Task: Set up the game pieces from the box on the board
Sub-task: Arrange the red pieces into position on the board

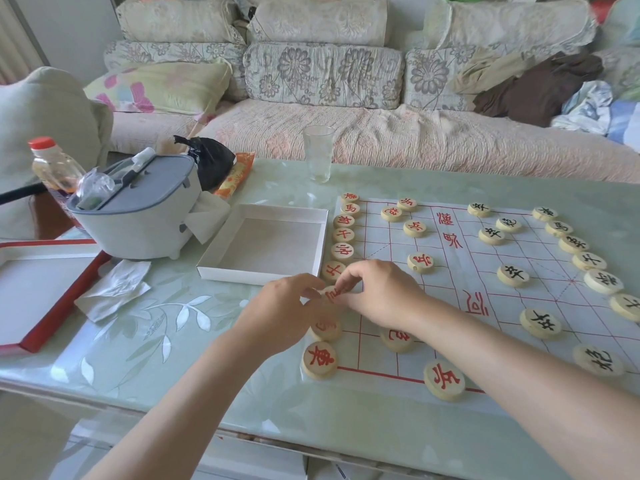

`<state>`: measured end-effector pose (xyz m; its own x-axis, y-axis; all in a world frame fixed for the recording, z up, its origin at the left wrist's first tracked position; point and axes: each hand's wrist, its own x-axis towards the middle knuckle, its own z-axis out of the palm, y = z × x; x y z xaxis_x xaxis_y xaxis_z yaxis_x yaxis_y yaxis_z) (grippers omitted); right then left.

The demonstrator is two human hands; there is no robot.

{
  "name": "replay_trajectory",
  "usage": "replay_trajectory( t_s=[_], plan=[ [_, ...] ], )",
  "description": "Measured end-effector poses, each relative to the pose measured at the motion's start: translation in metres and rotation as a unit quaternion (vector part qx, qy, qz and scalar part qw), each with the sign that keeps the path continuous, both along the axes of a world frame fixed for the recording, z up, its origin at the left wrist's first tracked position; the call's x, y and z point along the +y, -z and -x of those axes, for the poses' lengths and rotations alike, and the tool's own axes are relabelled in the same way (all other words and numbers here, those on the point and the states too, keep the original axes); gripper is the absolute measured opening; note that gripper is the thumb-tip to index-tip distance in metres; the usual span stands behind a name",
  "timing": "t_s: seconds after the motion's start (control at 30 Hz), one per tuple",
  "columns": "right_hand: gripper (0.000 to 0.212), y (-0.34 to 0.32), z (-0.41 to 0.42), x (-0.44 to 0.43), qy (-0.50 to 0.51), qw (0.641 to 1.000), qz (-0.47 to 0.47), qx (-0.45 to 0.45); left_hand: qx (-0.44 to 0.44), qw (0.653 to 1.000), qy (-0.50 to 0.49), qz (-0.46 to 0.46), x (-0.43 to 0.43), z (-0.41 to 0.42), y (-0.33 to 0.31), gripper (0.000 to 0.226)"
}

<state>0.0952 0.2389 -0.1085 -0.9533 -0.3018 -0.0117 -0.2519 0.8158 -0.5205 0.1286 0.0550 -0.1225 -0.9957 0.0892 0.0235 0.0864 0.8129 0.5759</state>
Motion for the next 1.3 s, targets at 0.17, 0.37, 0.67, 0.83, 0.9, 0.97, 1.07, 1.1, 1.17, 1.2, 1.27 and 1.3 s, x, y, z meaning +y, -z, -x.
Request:
replay_trajectory(
  t_s=[0.17, 0.37, 0.67, 0.83, 0.9, 0.97, 1.07, 1.1, 1.17, 1.2, 1.27, 1.3],
  plan=[
    [0.008, -0.002, 0.001, 0.0, 0.003, 1.0, 0.002, 0.007, 0.177, 0.975, -0.019, 0.135, -0.017, 0.011, -0.002, 0.031],
    [0.013, 0.002, 0.002, 0.001, 0.003, 1.0, -0.005, -0.009, 0.128, 0.982, 0.001, 0.142, -0.039, 0.033, 0.018, 0.047],
    [0.009, 0.004, 0.004, 0.003, -0.019, 1.0, 0.005, -0.018, 0.169, 0.97, -0.04, 0.171, -0.045, 0.038, 0.008, 0.04],
    [0.017, 0.003, 0.006, 0.009, -0.021, 0.999, 0.029, -0.019, 0.132, 0.99, 0.046, 0.029, -0.012, 0.019, -0.003, 0.023],
    [0.014, 0.005, 0.008, 0.009, -0.024, 0.999, 0.034, -0.022, 0.084, 0.994, 0.066, 0.014, -0.007, 0.017, 0.002, 0.023],
    [0.01, 0.006, 0.008, 0.008, -0.02, 0.999, 0.043, -0.018, 0.066, 0.995, 0.073, 0.009, -0.005, 0.017, 0.005, 0.02],
    [0.009, 0.007, 0.008, 0.008, -0.011, 1.0, 0.025, -0.012, 0.064, 0.996, 0.067, 0.01, -0.004, 0.018, 0.005, 0.015],
    [0.01, 0.007, 0.008, 0.009, -0.007, 1.0, 0.02, -0.009, 0.066, 0.996, 0.064, 0.013, -0.004, 0.018, 0.005, 0.014],
    [0.012, 0.008, 0.008, 0.009, -0.003, 1.0, 0.027, -0.013, 0.069, 0.996, 0.058, 0.017, -0.004, 0.018, 0.005, 0.011],
    [0.014, 0.009, 0.008, 0.009, -0.006, 0.999, 0.033, -0.018, 0.069, 0.996, 0.057, 0.019, -0.004, 0.018, 0.005, 0.01],
    [0.02, 0.01, 0.007, 0.007, -0.01, 0.999, 0.034, -0.027, 0.062, 0.996, 0.053, 0.02, -0.003, 0.018, 0.004, 0.01],
    [0.021, 0.011, 0.007, 0.007, -0.008, 0.999, 0.034, -0.029, 0.056, 0.997, 0.051, 0.015, -0.004, 0.019, 0.003, 0.009]
  ],
)
